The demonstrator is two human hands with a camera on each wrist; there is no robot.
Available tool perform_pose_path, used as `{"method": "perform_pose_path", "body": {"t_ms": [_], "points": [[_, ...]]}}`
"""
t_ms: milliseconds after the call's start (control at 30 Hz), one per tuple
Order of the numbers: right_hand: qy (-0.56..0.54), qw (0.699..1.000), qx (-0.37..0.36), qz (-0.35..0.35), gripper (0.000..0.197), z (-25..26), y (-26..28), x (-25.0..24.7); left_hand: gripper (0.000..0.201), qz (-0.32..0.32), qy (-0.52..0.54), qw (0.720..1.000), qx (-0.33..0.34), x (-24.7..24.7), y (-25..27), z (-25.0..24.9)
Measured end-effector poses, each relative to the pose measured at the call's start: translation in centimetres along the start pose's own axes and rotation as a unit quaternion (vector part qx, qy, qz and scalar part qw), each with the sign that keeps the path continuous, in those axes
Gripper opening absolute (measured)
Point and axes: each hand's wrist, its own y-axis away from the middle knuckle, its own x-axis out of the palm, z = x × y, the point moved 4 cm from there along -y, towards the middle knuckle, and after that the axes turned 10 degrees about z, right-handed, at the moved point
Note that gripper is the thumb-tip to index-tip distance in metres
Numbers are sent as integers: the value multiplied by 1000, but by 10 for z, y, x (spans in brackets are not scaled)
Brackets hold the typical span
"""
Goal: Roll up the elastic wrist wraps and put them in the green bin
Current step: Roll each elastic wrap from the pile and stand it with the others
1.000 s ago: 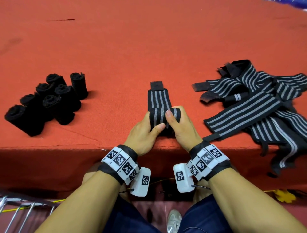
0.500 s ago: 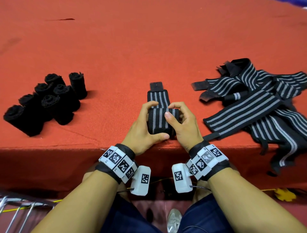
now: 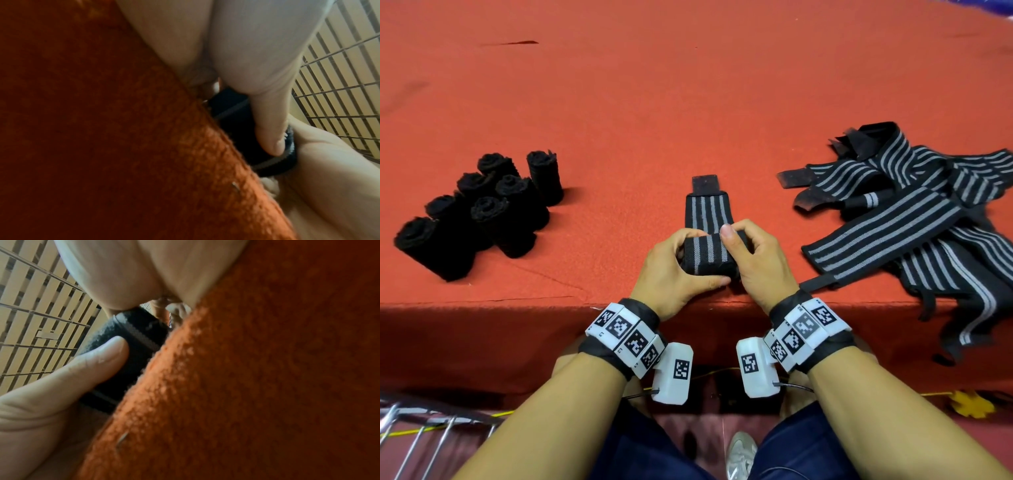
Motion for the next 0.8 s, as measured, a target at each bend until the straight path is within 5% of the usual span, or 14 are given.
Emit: {"method": "perform_pose_path", "body": {"t_ms": [100,333,533,800], "points": [[4,1000,-26,-1,40,-1,0,-2,47,-5,13,1000,-7,0,-1,0],[-63,996,-55,9,16,-3,-1,-3,42,-1,-10,1000,-9,3,-2,-4],[-52,997,-46,-40,17,-6,-1,-4,52,1,-65,998,4,6,-3,-5],[-10,1000,-16,-25,42,-5,-3,-1,54,2,-40,999,19,2,-1,-6]]}}
